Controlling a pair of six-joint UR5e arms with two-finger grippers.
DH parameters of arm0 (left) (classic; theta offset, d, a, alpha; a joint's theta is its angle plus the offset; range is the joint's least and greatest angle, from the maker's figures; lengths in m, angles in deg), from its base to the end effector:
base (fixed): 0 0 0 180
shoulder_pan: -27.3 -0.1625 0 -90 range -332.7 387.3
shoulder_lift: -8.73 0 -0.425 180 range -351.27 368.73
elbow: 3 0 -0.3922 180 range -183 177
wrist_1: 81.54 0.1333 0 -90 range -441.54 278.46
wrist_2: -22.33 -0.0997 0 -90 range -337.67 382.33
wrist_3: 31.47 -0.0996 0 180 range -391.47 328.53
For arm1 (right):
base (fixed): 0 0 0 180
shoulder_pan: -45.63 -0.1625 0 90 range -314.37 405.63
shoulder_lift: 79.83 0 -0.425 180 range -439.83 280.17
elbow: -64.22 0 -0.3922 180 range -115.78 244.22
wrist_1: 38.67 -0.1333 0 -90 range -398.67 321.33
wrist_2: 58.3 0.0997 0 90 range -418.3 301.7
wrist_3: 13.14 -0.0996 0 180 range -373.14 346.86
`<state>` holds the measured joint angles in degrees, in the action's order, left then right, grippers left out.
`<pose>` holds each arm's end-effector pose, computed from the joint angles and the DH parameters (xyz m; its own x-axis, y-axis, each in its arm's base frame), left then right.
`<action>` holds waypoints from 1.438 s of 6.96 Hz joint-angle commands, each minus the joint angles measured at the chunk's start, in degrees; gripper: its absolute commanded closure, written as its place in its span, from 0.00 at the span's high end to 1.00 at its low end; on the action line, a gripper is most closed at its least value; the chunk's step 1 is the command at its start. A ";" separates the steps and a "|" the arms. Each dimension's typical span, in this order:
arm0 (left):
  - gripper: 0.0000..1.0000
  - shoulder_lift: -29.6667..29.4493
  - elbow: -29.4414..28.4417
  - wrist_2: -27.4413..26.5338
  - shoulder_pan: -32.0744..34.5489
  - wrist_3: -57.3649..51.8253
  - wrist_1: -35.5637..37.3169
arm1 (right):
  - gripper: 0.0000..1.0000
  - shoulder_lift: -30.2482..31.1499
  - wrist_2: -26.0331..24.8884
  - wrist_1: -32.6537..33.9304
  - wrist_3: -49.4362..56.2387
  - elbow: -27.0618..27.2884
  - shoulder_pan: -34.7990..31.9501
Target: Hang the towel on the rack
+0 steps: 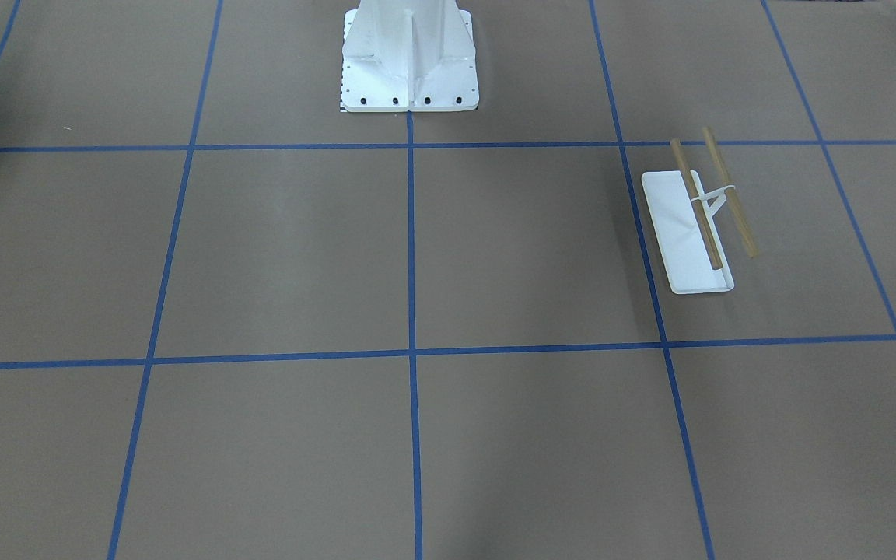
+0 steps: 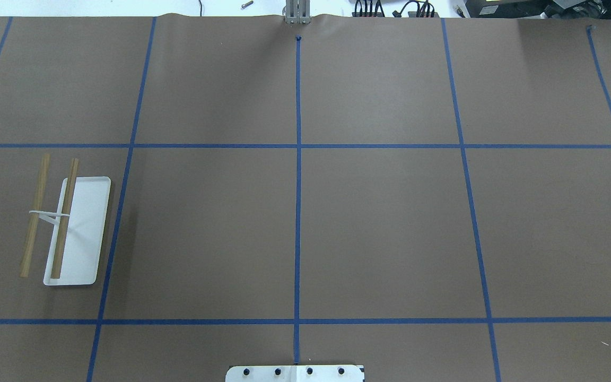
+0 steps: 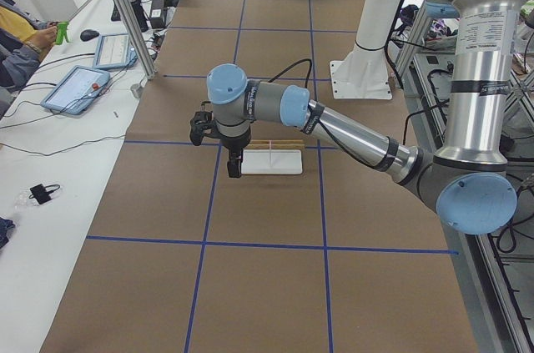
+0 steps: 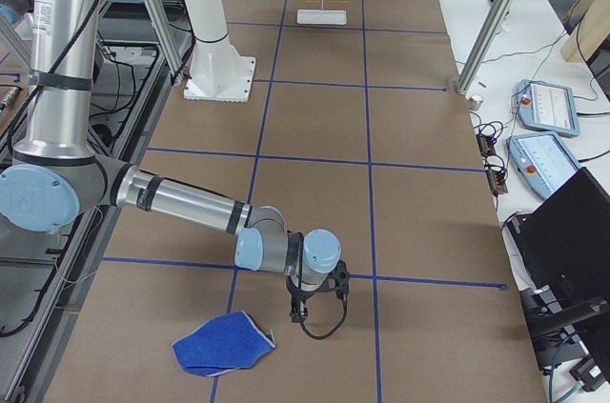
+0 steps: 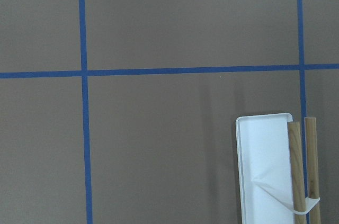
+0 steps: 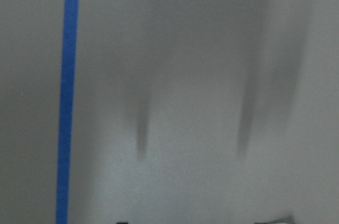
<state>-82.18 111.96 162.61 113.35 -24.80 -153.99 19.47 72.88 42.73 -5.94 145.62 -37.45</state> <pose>-0.0244 -0.4703 0.4649 0.6335 0.0394 -0.7727 0.0055 0.9985 0.0553 0.0201 -0.3961 0.7925 0.7391 -0.1080 0.6649 0.2132 0.9738 -0.0789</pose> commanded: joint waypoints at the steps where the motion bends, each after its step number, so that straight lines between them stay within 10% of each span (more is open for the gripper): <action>1: 0.98 0.73 0.62 -0.09 0.08 0.10 0.03 | 0.79 0.37 -0.84 -0.19 0.36 -3.68 -0.06; 10: 0.98 2.66 2.89 0.00 0.25 0.27 -0.06 | 0.70 -2.62 -4.18 -1.60 6.40 -7.66 -3.39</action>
<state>-80.40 114.21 162.61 113.63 -24.53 -153.98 16.75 69.52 40.90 -1.49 137.74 -39.60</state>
